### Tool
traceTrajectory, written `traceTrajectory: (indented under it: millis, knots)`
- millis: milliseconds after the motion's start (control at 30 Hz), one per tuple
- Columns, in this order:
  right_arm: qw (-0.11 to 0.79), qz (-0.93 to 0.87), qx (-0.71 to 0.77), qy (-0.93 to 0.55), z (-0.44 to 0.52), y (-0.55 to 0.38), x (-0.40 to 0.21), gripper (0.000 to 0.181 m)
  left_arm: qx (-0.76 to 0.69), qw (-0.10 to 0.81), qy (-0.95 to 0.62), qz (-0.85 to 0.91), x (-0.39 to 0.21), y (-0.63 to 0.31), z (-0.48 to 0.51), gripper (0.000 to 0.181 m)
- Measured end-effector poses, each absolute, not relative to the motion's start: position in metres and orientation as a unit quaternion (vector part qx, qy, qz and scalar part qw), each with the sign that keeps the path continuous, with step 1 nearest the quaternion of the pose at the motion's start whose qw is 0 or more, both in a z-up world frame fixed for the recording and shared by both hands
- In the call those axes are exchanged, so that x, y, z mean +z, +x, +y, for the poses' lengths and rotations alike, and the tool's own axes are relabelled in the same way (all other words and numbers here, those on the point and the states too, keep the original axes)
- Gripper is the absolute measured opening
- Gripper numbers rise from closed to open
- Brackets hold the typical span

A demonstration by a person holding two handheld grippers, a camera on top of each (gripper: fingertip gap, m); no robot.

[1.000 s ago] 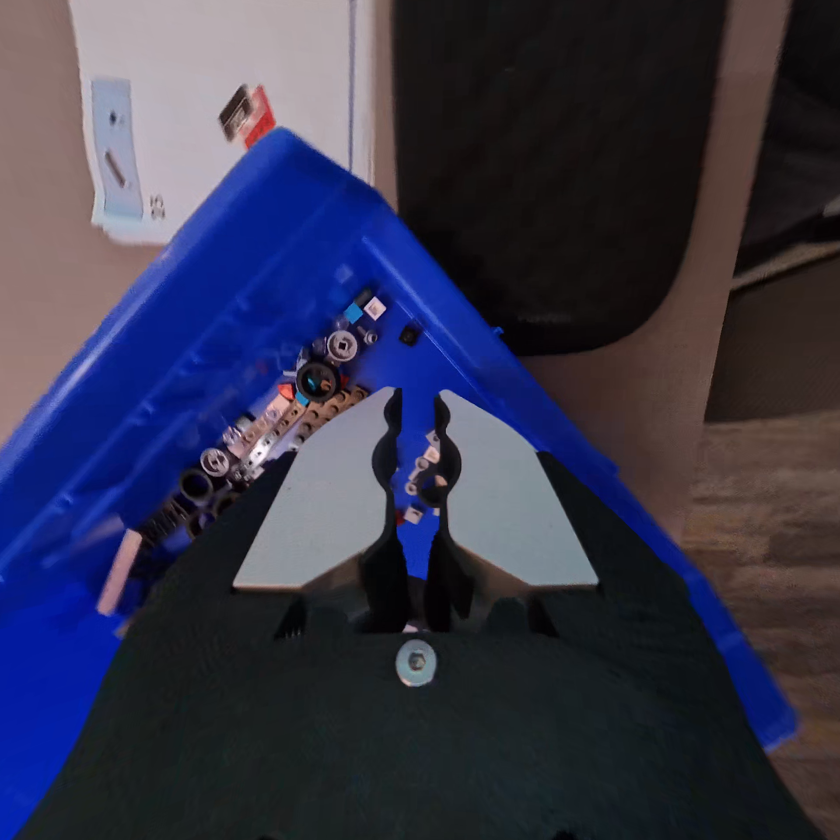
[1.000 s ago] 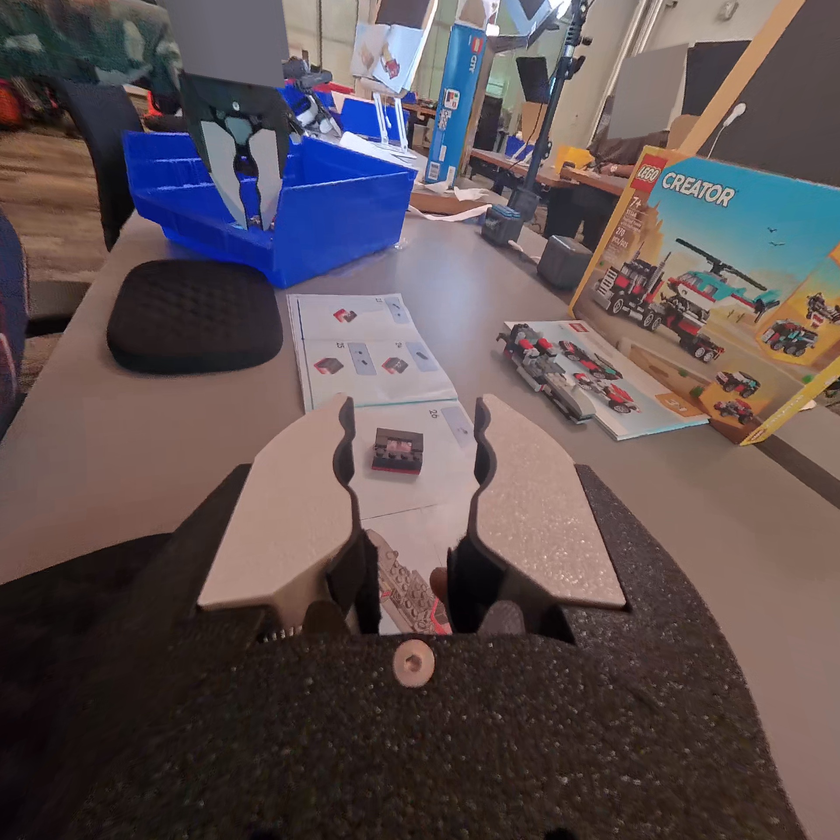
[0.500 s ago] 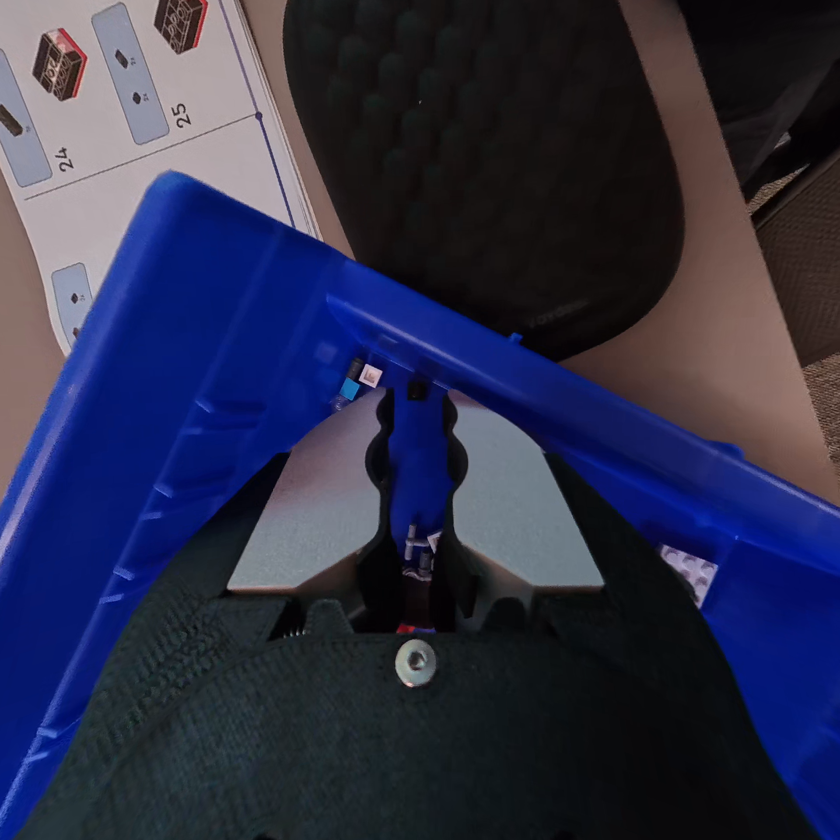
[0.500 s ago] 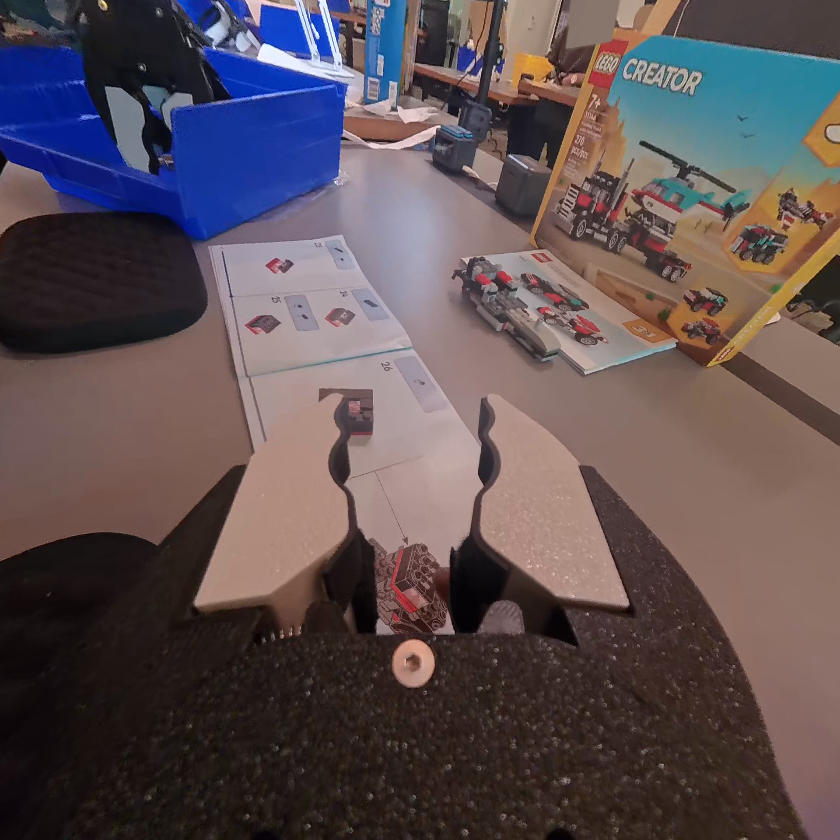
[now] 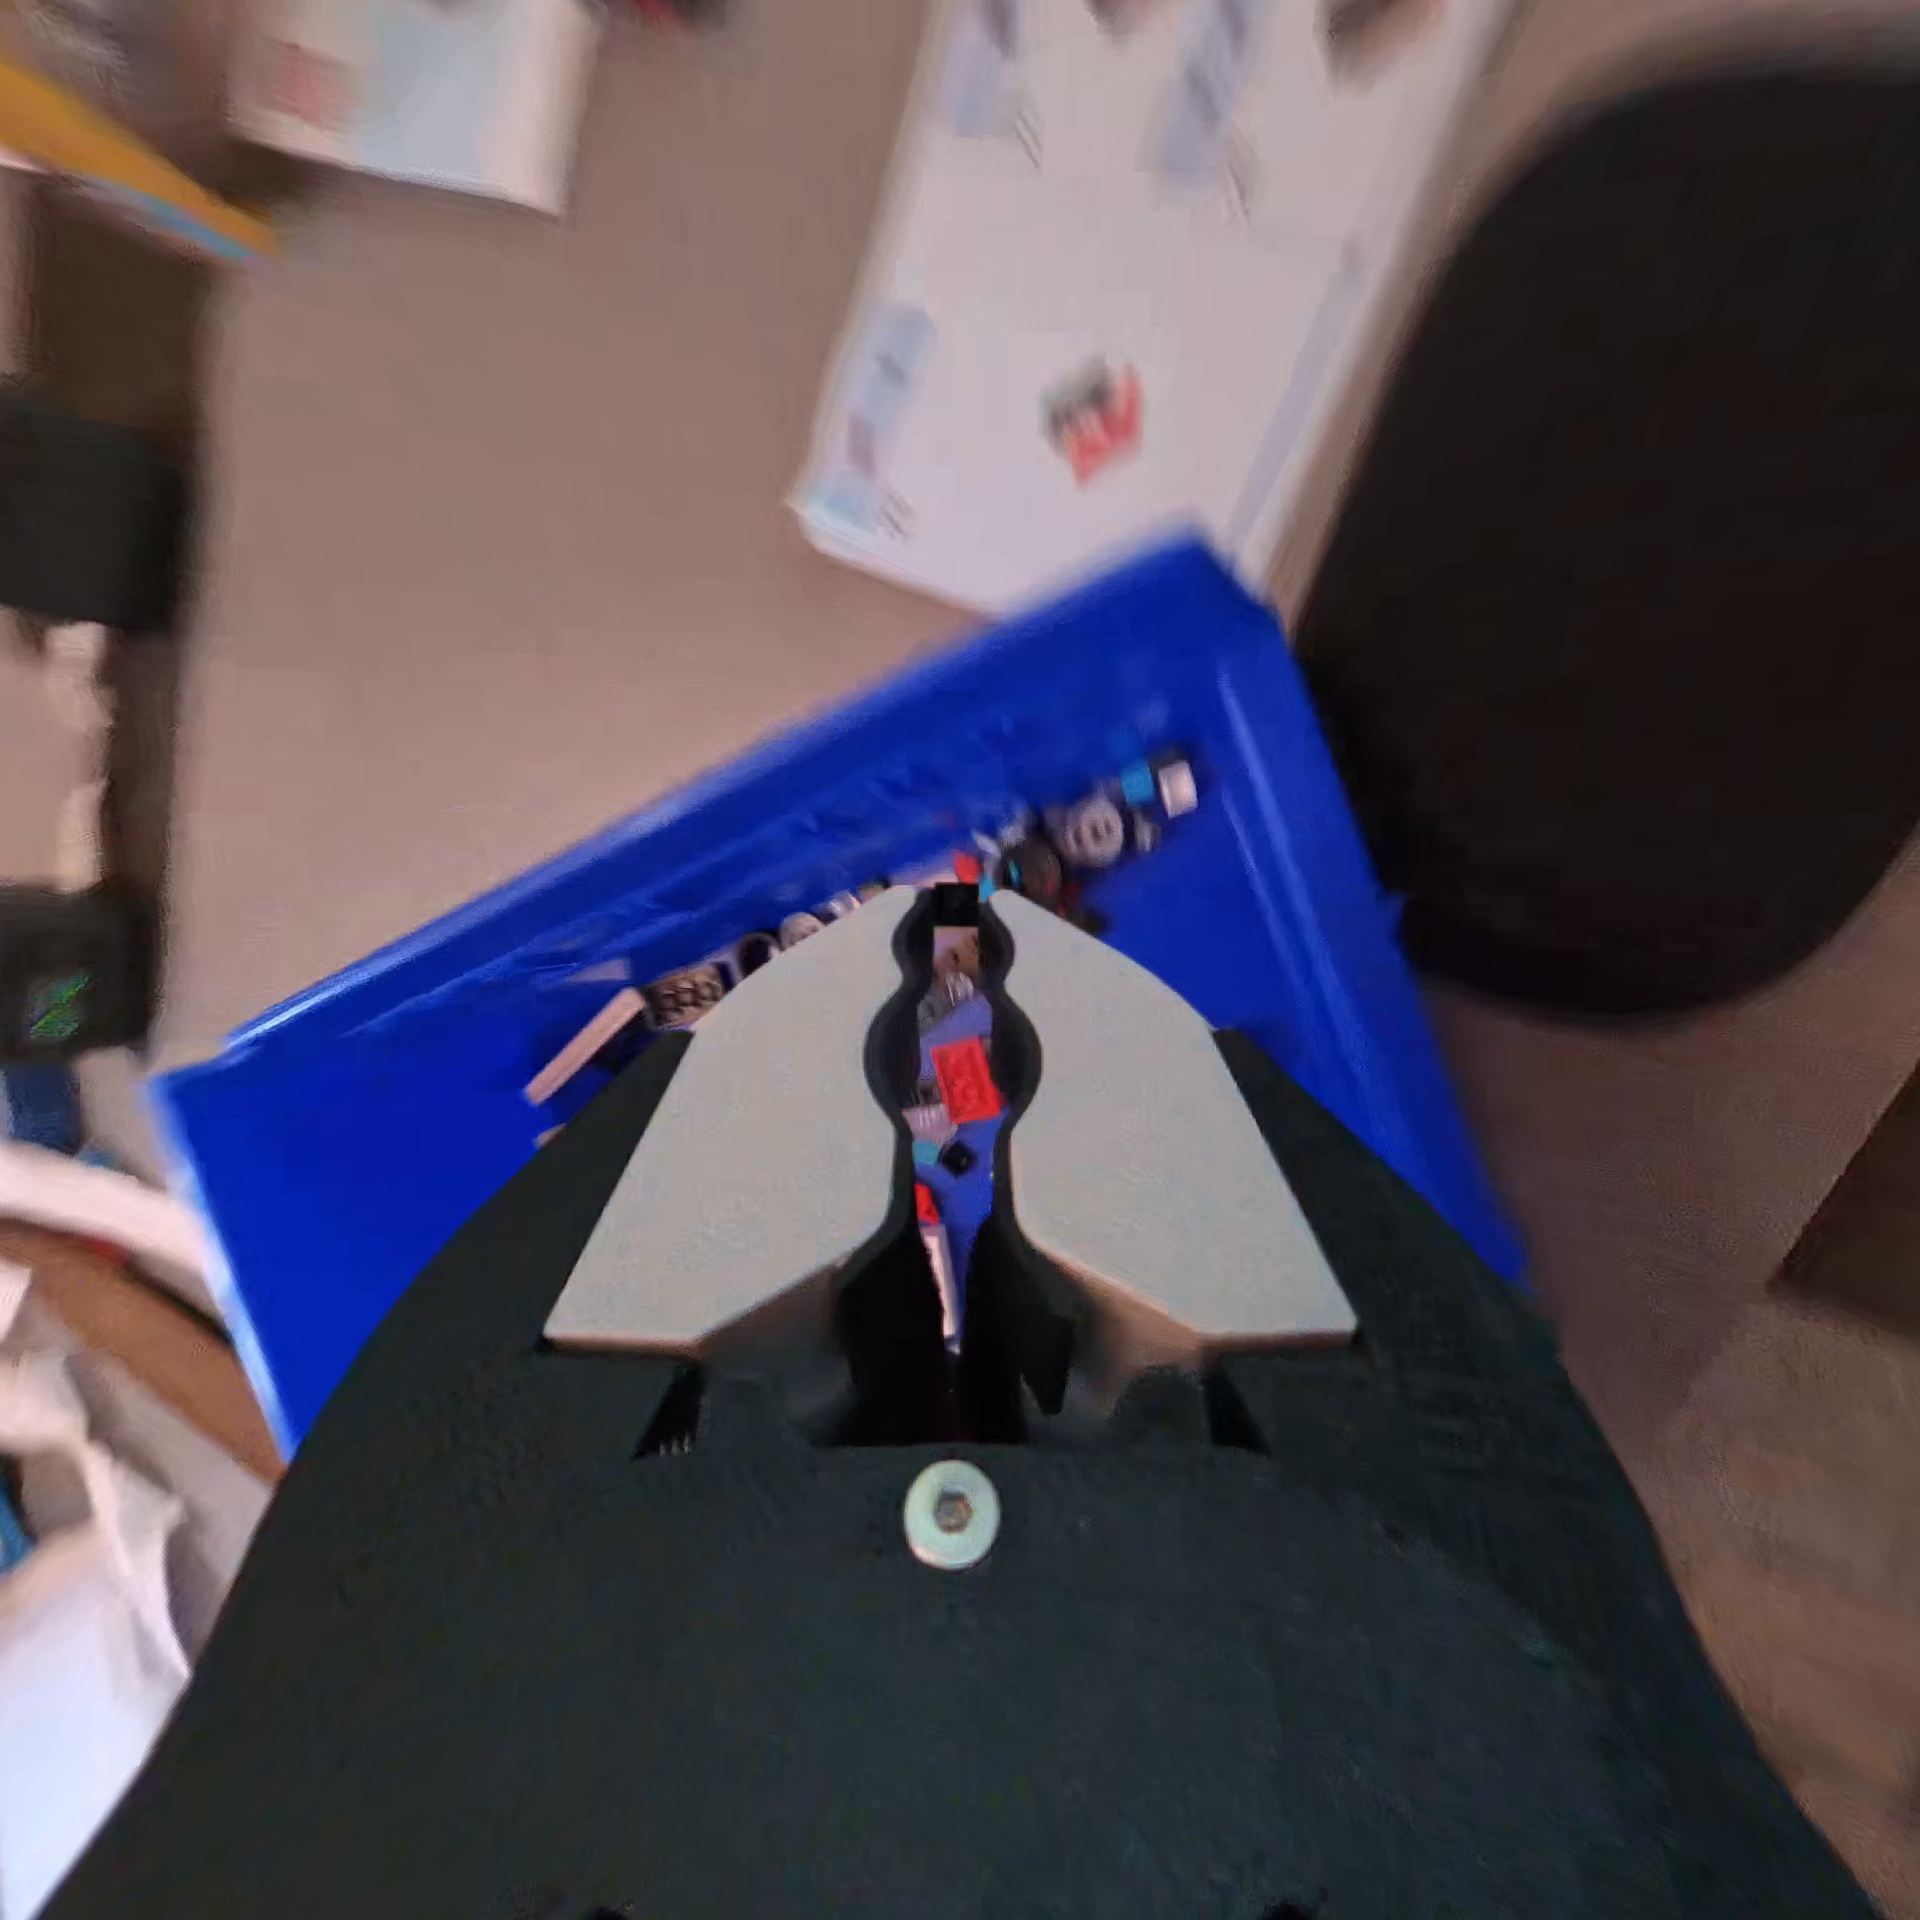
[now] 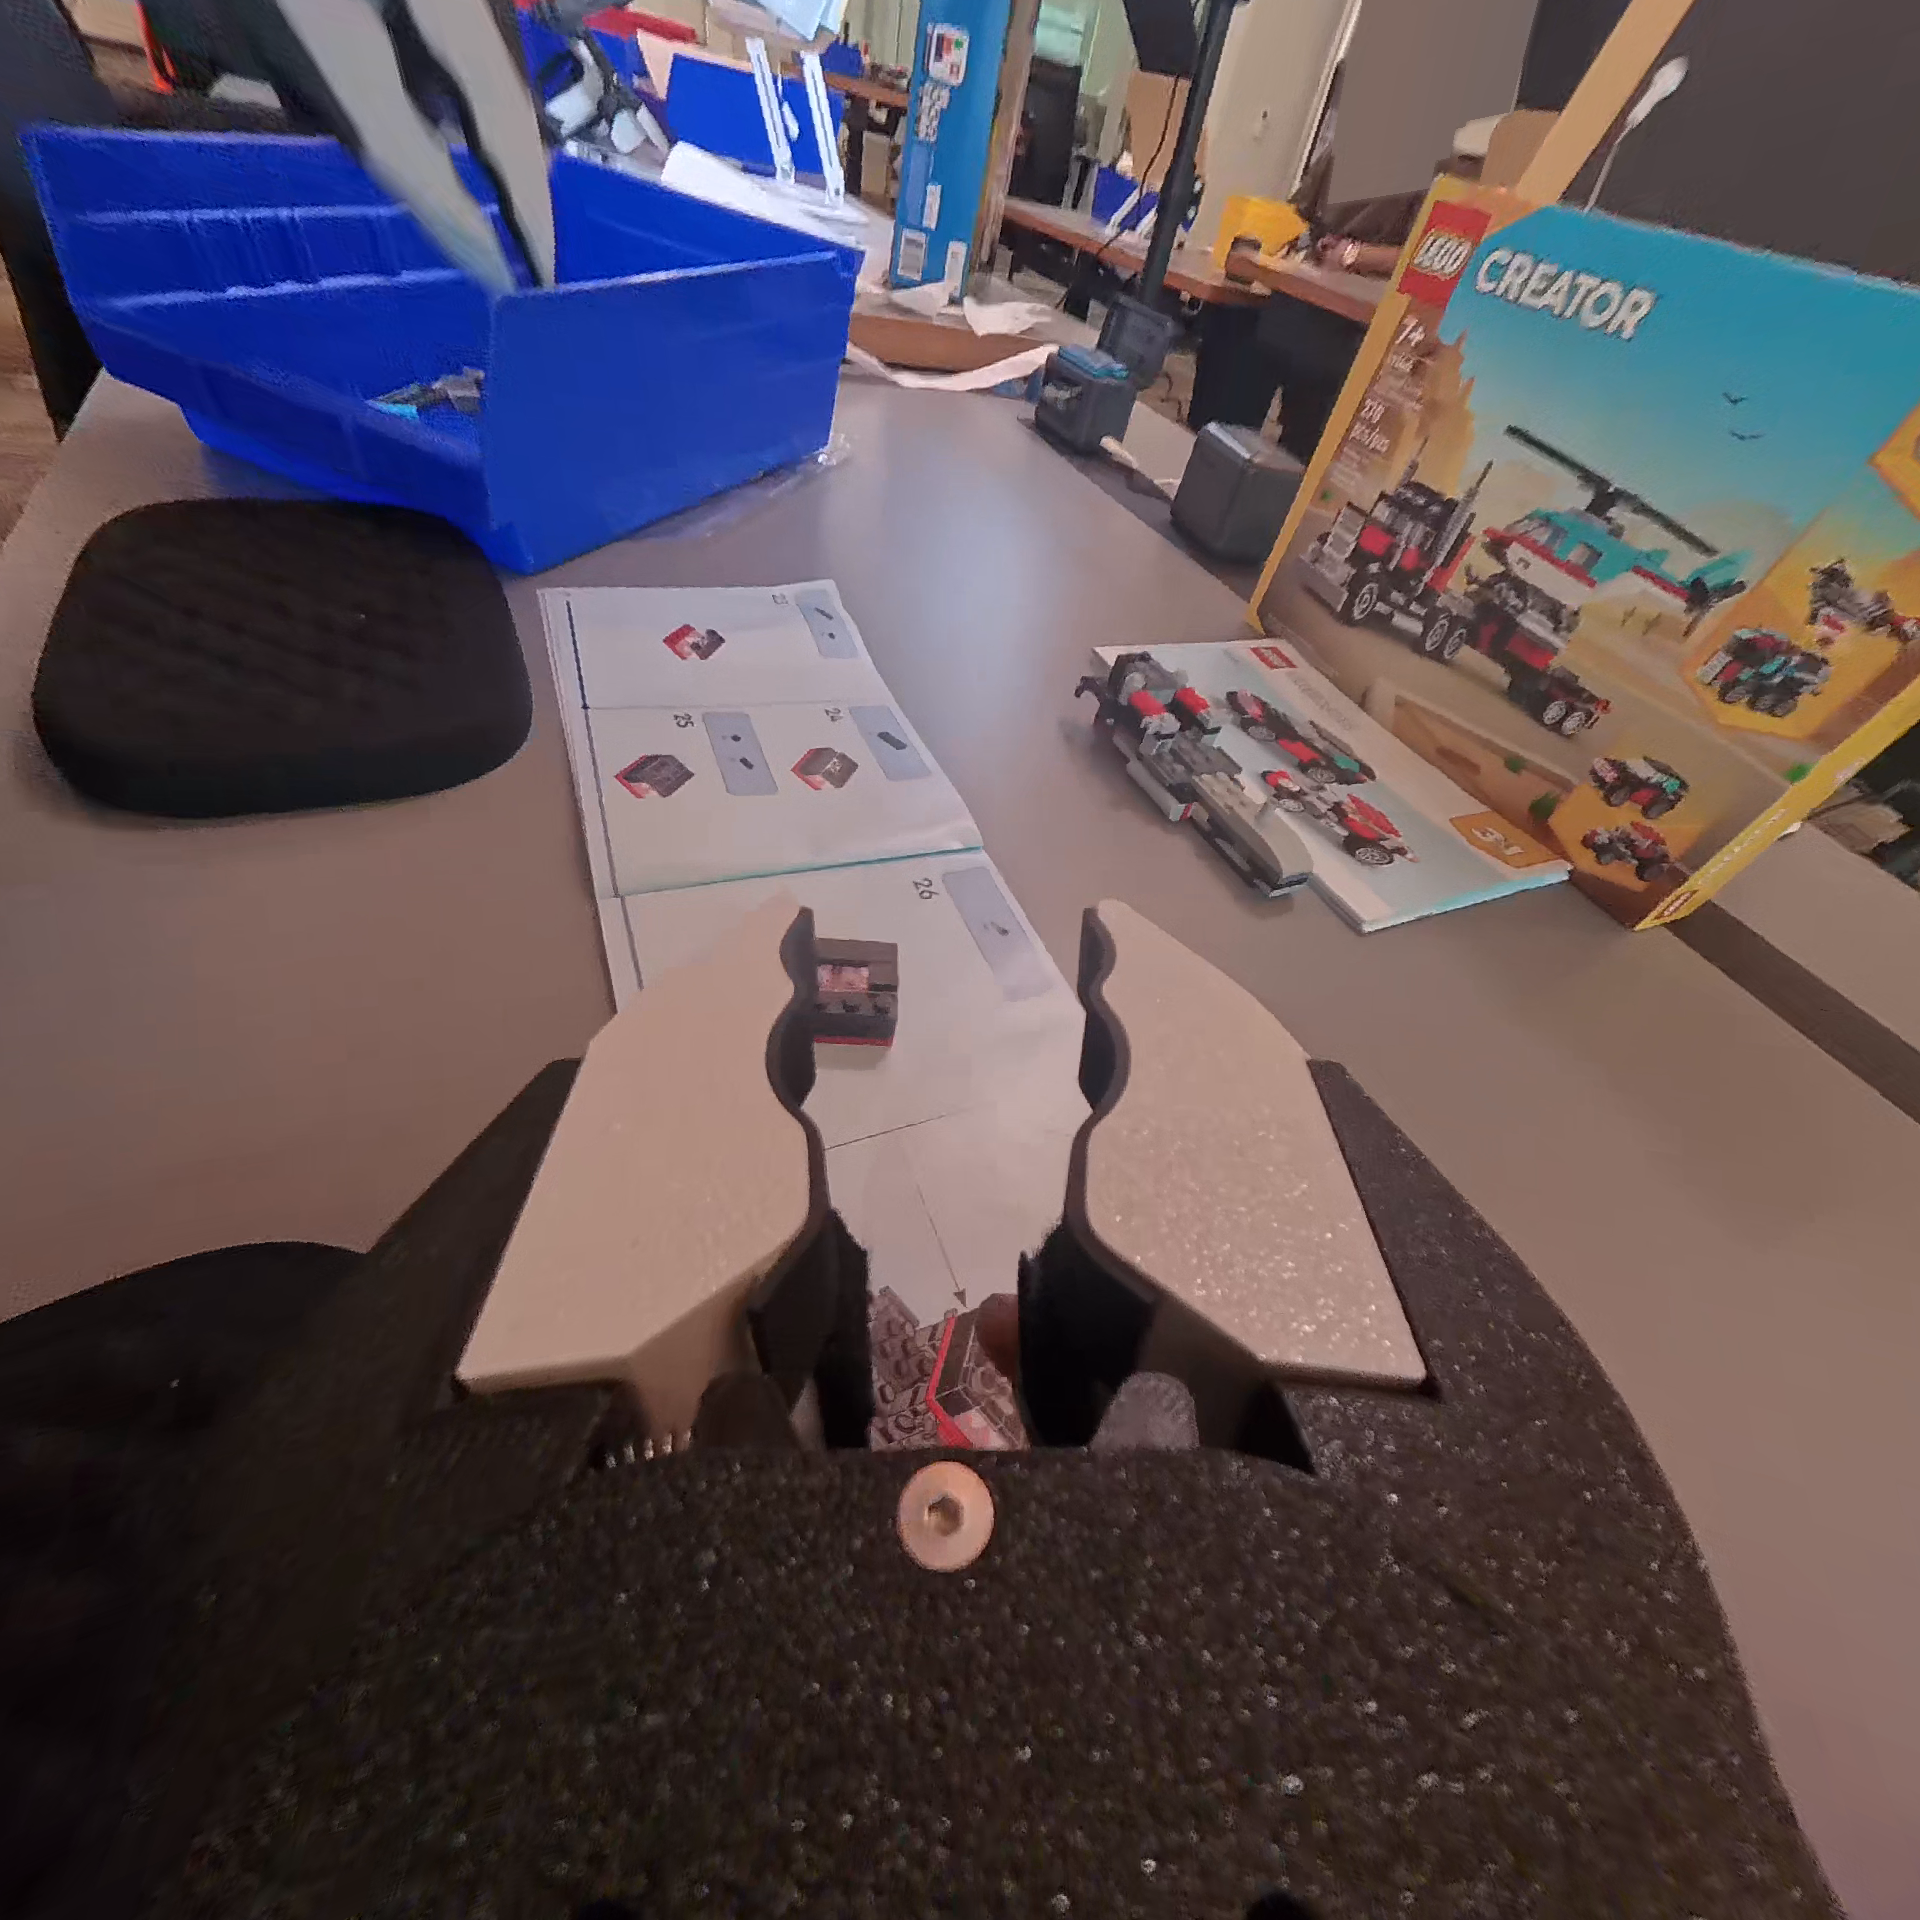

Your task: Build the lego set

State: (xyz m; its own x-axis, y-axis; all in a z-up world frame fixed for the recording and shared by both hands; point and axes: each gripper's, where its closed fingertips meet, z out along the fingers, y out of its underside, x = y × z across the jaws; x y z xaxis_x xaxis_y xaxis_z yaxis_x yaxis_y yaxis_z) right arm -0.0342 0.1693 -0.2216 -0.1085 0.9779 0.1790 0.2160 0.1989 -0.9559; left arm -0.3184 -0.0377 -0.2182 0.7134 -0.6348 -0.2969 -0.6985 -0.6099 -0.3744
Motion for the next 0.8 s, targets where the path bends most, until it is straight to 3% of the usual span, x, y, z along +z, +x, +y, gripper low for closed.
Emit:
traceTrajectory:
  millis: [100, 233, 467, 800]
  knots:
    - [0.424, -0.642, 0.415, -0.487, 0.159, -0.038, -0.233, 0.05, 0.055, 0.341, -0.901, 0.264, -0.165, -0.272, -0.026, 0.008]
    - [0.384, -0.66, 0.415, -0.494, 0.152, -0.038, -0.244, 0.054, -0.053, 0.394, -0.881, 0.257, -0.18, -0.175, 0.003, 0.008]
    - [0.371, -0.663, 0.42, -0.497, 0.152, -0.033, -0.248, 0.054, -0.168, 0.29, -0.886, 0.319, -0.278, -0.084, 0.041, 0.008]
    - [0.35, -0.687, 0.399, -0.496, 0.148, -0.032, -0.26, 0.054, -0.144, 0.216, -0.894, 0.366, -0.3, -0.084, 0.042, 0.015]
